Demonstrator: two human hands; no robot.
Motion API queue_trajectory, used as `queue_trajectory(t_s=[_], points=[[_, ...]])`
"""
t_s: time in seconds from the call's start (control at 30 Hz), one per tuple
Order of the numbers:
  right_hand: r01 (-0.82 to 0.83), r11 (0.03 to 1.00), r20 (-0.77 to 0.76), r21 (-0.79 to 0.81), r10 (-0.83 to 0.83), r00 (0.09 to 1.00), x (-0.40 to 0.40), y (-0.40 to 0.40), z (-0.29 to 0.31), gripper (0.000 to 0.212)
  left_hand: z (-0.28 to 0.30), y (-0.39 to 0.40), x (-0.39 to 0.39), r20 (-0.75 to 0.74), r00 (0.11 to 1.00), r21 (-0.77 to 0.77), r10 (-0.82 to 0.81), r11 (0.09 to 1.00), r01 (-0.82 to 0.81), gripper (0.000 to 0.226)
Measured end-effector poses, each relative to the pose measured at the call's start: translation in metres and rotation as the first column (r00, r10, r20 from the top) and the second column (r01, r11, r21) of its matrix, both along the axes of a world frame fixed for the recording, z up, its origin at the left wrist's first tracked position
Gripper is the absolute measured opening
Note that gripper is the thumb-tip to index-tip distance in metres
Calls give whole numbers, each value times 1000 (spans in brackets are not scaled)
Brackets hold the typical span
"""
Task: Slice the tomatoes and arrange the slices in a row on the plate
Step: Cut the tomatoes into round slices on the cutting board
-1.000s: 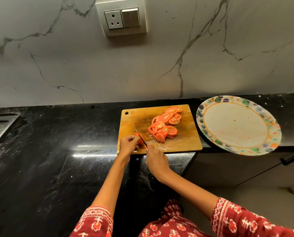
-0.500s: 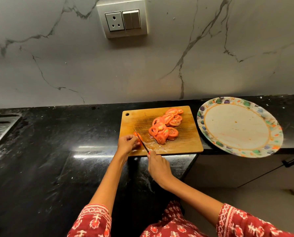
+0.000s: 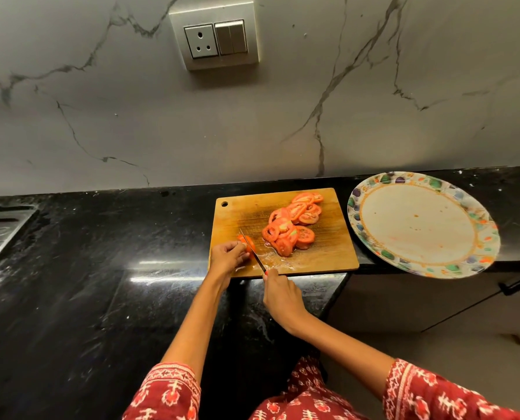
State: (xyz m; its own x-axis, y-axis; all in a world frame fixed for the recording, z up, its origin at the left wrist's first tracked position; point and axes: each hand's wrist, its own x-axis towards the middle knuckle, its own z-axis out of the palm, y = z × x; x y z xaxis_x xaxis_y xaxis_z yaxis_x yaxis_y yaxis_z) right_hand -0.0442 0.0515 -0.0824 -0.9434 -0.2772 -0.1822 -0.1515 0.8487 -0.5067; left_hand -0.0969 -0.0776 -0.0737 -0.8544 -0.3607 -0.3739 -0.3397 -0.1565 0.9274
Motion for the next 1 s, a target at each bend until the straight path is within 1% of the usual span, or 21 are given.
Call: queue_trajectory(t_s=[0.17,0.33,0.43,0.5,0.63,0.7,0.77,0.83,0.87,0.93,1.0], points=[[21,999,19,-29,-20,1000,-7,-2,2,25,-2,5,-2,-4,1000,0,4,1000,-4,26],[-3,999,39,-36,4,999,11,8,-4,30,-2,2,0,17,998,73,59,996,-60,25],[52,997,82,-58,-47,995,-4,1,1,28,0,6,-1,-3,1000,133,-10,991,10,25],[72,996,82,-46,-68,994,-11,0,3,26,-1,11,1,-15,999,160,-46,986,48,24],[68,996,66,-63,-64,996,-4,7,-5,28,-1,1,0,46,998,209,47,976,-56,22],[76,993,48,-94,-72,996,-3,13,-6,31,1,-4,-3,82,996,218,46,974,-62,21],[79,991,24,-109,-77,997,-6,17,-4,32,3,-10,-3,115,993,176,-14,984,-7,20],[62,993,2,-96,-62,998,-6,18,-2,32,4,-17,-1,164,983,93,-77,994,63,22],[56,995,-2,-84,-57,998,-6,18,-2,33,4,-20,1,189,978,60,-82,996,72,23],[46,998,0,-54,-46,999,-4,20,-2,33,3,-26,2,231,972,-2,-40,999,41,23],[13,1000,0,28,-13,1000,-4,21,-2,30,2,-31,3,245,969,-42,23,999,-13,25]])
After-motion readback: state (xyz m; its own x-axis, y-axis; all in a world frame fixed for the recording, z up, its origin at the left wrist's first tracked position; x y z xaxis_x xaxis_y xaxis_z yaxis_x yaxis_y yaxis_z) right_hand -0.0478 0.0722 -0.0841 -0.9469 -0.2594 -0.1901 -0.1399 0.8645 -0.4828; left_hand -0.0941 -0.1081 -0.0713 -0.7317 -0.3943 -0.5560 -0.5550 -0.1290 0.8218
